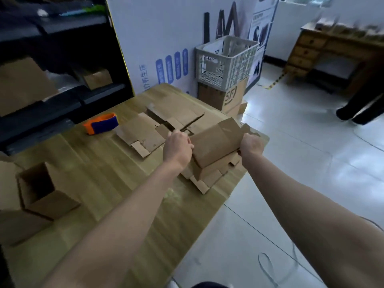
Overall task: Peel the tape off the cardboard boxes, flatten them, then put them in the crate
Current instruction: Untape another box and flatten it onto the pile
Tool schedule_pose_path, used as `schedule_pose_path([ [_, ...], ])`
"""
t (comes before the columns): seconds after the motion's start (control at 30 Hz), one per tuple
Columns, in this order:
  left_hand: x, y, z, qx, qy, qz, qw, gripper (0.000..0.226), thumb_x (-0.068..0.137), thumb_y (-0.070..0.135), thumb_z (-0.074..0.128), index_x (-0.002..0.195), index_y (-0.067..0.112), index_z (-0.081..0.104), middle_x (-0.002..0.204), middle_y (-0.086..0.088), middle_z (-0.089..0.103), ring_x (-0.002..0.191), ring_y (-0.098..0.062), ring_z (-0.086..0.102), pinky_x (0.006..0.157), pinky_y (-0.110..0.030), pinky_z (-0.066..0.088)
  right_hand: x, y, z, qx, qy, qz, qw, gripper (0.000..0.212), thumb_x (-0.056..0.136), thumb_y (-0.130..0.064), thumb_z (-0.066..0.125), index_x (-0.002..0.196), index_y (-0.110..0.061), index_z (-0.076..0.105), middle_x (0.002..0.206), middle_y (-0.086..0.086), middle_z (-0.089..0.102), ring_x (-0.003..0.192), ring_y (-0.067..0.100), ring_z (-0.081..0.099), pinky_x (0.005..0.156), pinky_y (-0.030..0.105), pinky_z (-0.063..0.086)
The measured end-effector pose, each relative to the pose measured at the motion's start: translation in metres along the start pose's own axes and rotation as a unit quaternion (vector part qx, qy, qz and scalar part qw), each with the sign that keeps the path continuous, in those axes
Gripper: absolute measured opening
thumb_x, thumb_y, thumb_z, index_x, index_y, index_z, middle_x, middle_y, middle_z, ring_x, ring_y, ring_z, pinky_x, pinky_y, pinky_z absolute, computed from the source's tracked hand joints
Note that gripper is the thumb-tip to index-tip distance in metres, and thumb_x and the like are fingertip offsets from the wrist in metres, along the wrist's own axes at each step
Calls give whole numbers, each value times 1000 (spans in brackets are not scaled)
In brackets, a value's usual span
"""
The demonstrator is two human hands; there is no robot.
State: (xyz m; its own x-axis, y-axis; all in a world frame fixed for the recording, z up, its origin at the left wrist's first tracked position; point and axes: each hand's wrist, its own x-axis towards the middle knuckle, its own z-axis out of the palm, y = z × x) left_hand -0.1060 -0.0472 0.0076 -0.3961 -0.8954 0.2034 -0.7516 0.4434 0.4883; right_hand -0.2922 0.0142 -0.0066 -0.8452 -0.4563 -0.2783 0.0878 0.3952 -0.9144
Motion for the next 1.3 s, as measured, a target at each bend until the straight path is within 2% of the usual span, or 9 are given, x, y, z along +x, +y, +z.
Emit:
schedule_pose_path([
  [0.3,-4,22,42,60,-98,16,993,20,94,23,54,102,6,63,125,-14,48,121,-28,36,102,-34,32,18,22,-37,-87,22,28,996,21,85,-9,35,75,-2,53,80,16,56,74,31,52,58,36,40],
  [0.4,-11,20,56,79,-145,6,986,23,94,24,53,106,5,60,124,-13,46,121,-26,34,100,-35,34,20,46,-43,-150,-23,43,988,15,86,-7,43,87,-1,57,89,16,58,80,30,57,70,39,49],
  [0.5,-13,21,64,95,-161,23,982,25,93,22,53,112,5,57,124,-12,43,119,-25,33,98,-34,37,21,59,-45,-217,-43,-23,975,17,92,-16,46,100,-4,54,103,18,56,89,29,54,78,39,46],
  [0.57,-14,26,68,118,-165,51,978,29,93,19,51,118,3,52,126,-13,40,118,-26,33,98,-32,36,24,56,-48,-317,-75,-117,938,45,89,-28,56,129,-12,44,132,14,45,117,32,44,96,41,39],
  [0.63,-13,27,70,142,-155,76,975,33,93,17,50,122,2,47,127,-14,39,117,-27,33,96,-31,36,28,52,-47,-427,-158,-224,862,70,83,-41,64,142,-20,32,150,5,25,139,32,18,111,45,22],
  [0.87,-25,14,73,123,-37,116,985,23,99,25,41,109,11,57,114,-5,53,106,-19,43,90,-27,40,37,31,-33,-538,-253,-248,764,89,82,-49,64,150,-22,13,158,-1,6,145,28,-5,115,49,3],
  [1.1,-24,26,77,137,-54,125,981,20,97,19,48,104,9,64,109,-3,57,106,-19,45,87,-27,42,40,25,-32,-514,-279,-209,783,95,81,-39,70,151,-16,12,158,1,6,145,26,5,117,42,15],
  [1.2,-18,27,74,62,-89,50,993,16,92,24,58,96,9,63,104,-4,57,104,-20,49,86,-31,44,41,24,-33,-512,-281,-210,784,95,80,-38,71,151,-15,13,158,1,6,144,25,7,116,40,17],
  [1.3,-8,25,67,-20,-157,-47,986,14,85,24,69,79,16,60,91,0,66,83,-15,57,72,-31,48,41,24,-32,-508,-282,-214,785,94,80,-36,72,151,-15,13,158,2,6,144,25,9,116,38,18],
])
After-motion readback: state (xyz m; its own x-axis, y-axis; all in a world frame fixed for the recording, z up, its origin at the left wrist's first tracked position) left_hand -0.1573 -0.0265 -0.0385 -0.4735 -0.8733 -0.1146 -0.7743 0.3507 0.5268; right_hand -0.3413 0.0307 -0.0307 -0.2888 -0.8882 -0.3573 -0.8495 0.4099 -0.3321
